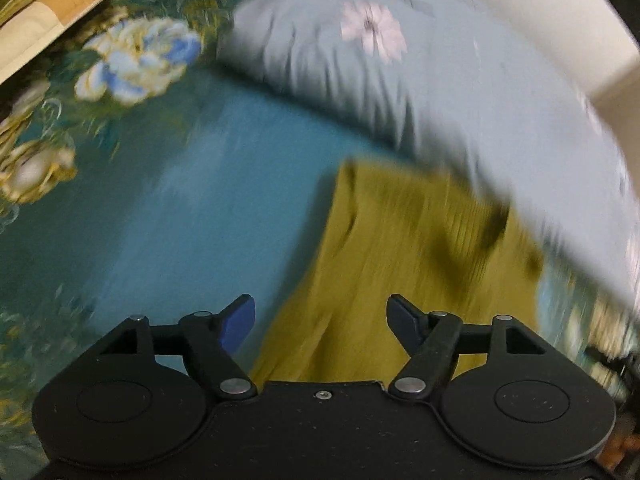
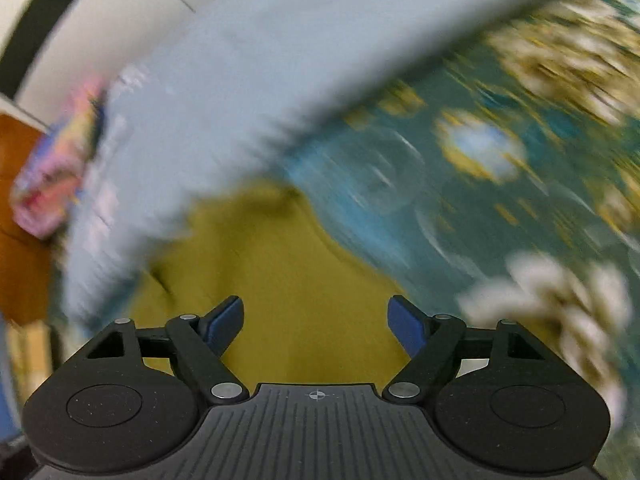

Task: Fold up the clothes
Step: 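Lay the vest flat on the sheet and open both grippers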

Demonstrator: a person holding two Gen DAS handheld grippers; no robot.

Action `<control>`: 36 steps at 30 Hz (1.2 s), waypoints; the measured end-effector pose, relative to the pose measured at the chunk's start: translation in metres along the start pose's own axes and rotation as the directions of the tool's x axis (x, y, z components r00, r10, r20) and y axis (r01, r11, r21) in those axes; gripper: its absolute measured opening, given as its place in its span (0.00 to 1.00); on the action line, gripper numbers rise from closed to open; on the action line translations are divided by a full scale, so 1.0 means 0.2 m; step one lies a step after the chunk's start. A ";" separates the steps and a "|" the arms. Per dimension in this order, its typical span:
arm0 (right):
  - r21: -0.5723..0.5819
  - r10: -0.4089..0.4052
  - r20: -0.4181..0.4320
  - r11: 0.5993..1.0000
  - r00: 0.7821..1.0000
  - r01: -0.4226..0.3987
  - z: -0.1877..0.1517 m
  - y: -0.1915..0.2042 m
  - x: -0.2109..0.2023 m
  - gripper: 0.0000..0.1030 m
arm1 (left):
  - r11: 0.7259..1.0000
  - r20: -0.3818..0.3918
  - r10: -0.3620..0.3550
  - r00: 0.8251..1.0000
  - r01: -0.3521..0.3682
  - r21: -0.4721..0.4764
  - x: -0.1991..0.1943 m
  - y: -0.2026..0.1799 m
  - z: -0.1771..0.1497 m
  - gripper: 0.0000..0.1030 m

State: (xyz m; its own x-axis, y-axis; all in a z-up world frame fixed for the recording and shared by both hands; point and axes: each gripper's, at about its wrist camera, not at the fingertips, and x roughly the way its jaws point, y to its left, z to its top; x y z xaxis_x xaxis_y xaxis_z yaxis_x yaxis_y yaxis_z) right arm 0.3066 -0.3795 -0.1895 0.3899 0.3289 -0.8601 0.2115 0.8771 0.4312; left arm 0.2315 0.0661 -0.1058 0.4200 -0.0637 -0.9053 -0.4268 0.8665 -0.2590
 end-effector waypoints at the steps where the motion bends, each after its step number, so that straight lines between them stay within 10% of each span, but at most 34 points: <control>1: 0.004 -0.023 -0.010 1.000 1.000 0.023 -0.06 -0.03 -0.02 0.75 | 0.999 -0.013 0.008 1.000 -0.007 0.031 0.00 0.01 -0.04 0.68; 7: 0.060 -0.109 -0.021 0.992 0.994 0.110 -0.26 -0.15 -0.07 0.75 | 0.976 -0.087 0.062 0.994 -0.042 0.216 0.03 0.08 -0.31 0.68; 13: 0.078 -0.076 0.023 0.994 0.997 0.074 -0.23 -0.07 -0.02 0.76 | 0.936 -0.016 0.081 0.997 -0.070 0.346 0.19 -0.04 -0.24 0.64; 19: 0.038 -0.063 0.026 0.997 0.998 0.062 -0.17 0.00 0.05 0.77 | 0.893 -0.015 0.101 0.995 -0.084 0.442 0.35 -0.12 -0.22 0.26; 28: 0.023 -0.088 0.017 0.996 0.996 0.088 -0.09 -0.01 0.11 0.77 | 0.980 0.096 0.135 0.986 -0.147 0.131 0.30 0.15 -0.13 0.07; 36: -0.041 -0.067 0.012 0.997 0.998 0.068 0.00 0.03 0.18 0.77 | 0.994 0.089 0.041 0.995 -0.050 0.094 0.29 0.18 0.04 0.02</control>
